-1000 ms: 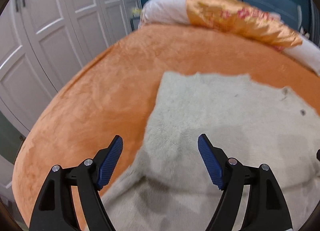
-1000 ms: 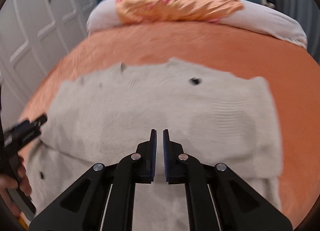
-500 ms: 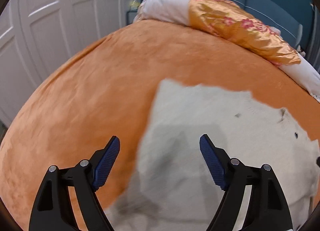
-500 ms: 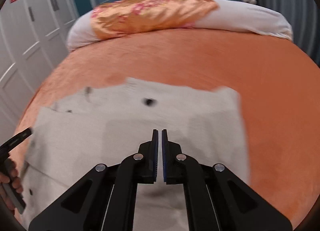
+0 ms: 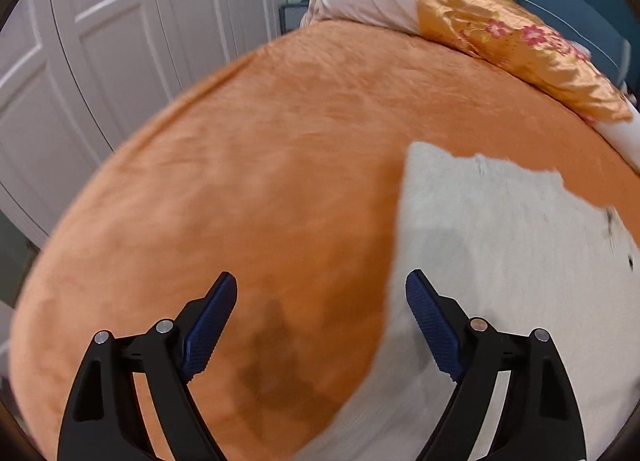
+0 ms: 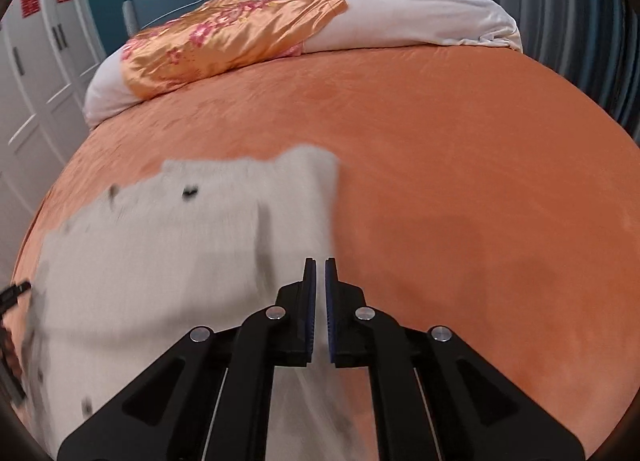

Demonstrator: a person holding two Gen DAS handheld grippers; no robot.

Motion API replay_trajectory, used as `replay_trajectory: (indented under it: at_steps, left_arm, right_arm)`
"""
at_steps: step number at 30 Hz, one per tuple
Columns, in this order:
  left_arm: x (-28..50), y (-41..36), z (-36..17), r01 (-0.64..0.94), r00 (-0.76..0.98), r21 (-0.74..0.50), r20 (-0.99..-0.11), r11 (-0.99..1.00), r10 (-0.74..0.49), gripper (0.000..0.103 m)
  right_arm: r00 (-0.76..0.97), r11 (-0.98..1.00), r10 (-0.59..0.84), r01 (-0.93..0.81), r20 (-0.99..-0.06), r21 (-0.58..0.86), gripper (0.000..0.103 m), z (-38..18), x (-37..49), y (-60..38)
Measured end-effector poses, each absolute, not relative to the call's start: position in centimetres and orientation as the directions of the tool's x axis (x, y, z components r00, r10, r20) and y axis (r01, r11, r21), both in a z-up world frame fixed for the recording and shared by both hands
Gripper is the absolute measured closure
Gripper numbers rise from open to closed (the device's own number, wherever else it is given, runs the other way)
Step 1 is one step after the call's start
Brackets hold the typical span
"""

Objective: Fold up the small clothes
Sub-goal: 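Move both tools to the ribbed hem of the folded sweater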

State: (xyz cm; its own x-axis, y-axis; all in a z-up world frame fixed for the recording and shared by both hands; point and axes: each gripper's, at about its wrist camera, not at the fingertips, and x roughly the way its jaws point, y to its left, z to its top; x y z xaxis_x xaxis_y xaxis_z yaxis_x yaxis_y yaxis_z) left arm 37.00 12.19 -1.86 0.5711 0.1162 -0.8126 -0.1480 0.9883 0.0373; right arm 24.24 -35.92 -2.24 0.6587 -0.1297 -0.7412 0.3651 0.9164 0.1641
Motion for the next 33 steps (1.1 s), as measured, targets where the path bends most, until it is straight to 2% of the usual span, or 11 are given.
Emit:
replay_trajectory:
  at_steps: [3,7,8,14,16,22,25,30,31,32,33]
  left_arm:
    - [32.4,13.7,-0.2,-0.107,0.588,0.024,-0.805,0.994,0.083,0.019]
    - [26.5,15.1,-0.4,-0.08,0.526,-0.074,-0.85,0.994,-0.021,0.019]
    - [25.2,15.3,-0.7,-0.081,0.505,-0.101,-0.862,0.992,-0.047,0.019]
    - [16.6,16.5,-1.9,-0.097,0.414,-0.229,-0.894,0.969,-0.17,0.019]
    - [14.2,17.0,-2.0,-0.11,0.402,-0.279,-0.89,0.954,-0.214,0.019]
    - [10.0,18.3,-3.5,-0.187,0.39,-0.413,-0.864,0.891,-0.319,0.019]
    - [9.7,17.9,-3.5,-0.181,0.408,-0.431,-0.851,0.884,-0.331,0.019]
    - [10.0,16.6,-3.5,-0.146,0.415,-0.419,-0.848,0.896,-0.329,0.021]
    - [10.0,16.6,-3.4,-0.144,0.417,-0.417,-0.848,0.898,-0.327,0.022]
    - [10.1,16.6,-3.4,-0.143,0.418,-0.416,-0.848,0.898,-0.326,0.028]
    - [10.2,16.6,-3.2,-0.133,0.42,-0.423,-0.843,0.896,-0.336,0.04]
  right_arm:
    - [0.644,0.92,-0.095,0.348,-0.759,0.18,0.094,-1.9,18.6,-36.3]
    - [0.609,0.899,-0.063,0.379,-0.791,0.22,0.055,-2.6,11.9,-35.4]
    - [0.6,0.893,-0.051,0.385,-0.799,0.232,0.054,-2.9,10.5,-35.1]
    - [0.53,0.868,0.064,0.389,-0.845,0.31,0.049,-5.0,2.6,-31.6]
    - [0.529,0.861,0.089,0.385,-0.844,0.332,0.045,-5.3,0.9,-30.5]
    - [0.534,0.844,0.17,0.355,-0.828,0.402,0.041,-6.3,-1.0,-27.4]
    - [0.549,0.843,0.171,0.349,-0.818,0.41,0.036,-6.6,-1.2,-26.5]
    - [0.587,0.808,0.172,0.376,-0.791,0.454,0.036,-6.9,-1.2,-26.5]
    - [0.59,0.805,0.172,0.378,-0.789,0.458,0.04,-6.9,-1.3,-26.4]
    - [0.593,0.806,0.173,0.373,-0.786,0.459,0.05,-6.8,-1.1,-26.3]
    - [0.589,0.808,0.176,0.371,-0.789,0.457,0.057,-6.8,-1.0,-26.3]
